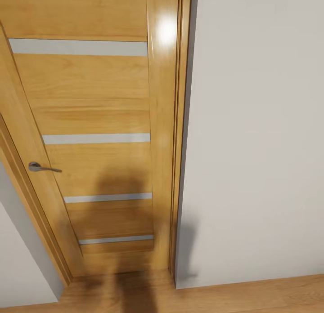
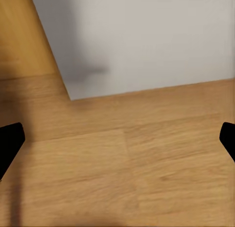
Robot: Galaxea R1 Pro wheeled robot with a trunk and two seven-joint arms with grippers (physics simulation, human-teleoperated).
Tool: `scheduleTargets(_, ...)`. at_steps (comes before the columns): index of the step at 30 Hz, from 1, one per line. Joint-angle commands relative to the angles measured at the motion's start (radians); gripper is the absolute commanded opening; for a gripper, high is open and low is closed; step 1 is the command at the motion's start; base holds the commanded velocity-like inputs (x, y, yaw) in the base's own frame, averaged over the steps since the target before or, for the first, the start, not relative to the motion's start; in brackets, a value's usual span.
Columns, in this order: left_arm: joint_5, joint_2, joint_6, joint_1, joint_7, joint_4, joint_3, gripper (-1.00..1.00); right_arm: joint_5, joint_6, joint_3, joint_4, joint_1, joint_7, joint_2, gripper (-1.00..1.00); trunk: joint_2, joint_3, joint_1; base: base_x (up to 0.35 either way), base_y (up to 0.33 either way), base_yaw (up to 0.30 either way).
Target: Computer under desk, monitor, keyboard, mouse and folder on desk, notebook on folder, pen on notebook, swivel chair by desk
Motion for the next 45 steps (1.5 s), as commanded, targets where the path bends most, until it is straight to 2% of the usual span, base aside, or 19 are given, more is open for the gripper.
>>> scheduleTargets(1,0.015,-0.001,-0.004,0.0,-0.001,0.0,0.0,1.0,0.001,-0.012,-0.001,0.001,-0.001,-0.002,0.001,1.0,0.007,0.002,-0.004,0.0,0.0,0.0)
scheduleTargets(3,0.023,-0.001,-0.008,0.0,-0.001,0.001,0.003,1.0,0.002,-0.03,0.0,0.003,-0.001,-0.003,0.003,1.0,0.021,0.008,-0.012,0.0,0.0,0.0)
scheduleTargets(7,0.026,0.001,-0.012,0.0,-0.001,0.002,0.007,1.0,0.001,-0.038,0.0,0.004,-0.001,-0.004,0.003,1.0,0.021,0.008,-0.012,0.0,0.0,0.05)
scheduleTargets(11,0.029,0.002,-0.046,0.0,0.002,0.006,0.009,1.0,0.004,-0.039,0.001,0.007,-0.001,-0.005,0.005,1.0,0.021,0.008,-0.012,0.0,0.0,0.224)
scheduleTargets(19,0.025,0.001,-0.116,0.0,0.005,0.085,0.003,1.0,0.01,-0.04,0.006,0.05,-0.002,-0.005,0.009,1.0,0.021,0.008,-0.012,0.0,0.0,0.259)
scheduleTargets(29,0.027,0.0,-0.221,0.0,0.006,0.089,0.009,1.0,0.011,-0.042,0.008,0.052,-0.002,-0.005,0.009,1.0,0.021,0.008,-0.012,-0.086,-0.035,0.266)
scheduleTargets(45,0.031,0.001,-0.234,0.0,0.01,0.089,0.014,1.0,0.013,-0.043,0.009,0.052,-0.001,-0.005,0.012,1.0,0.021,0.008,-0.012,-0.22,-0.161,0.271)
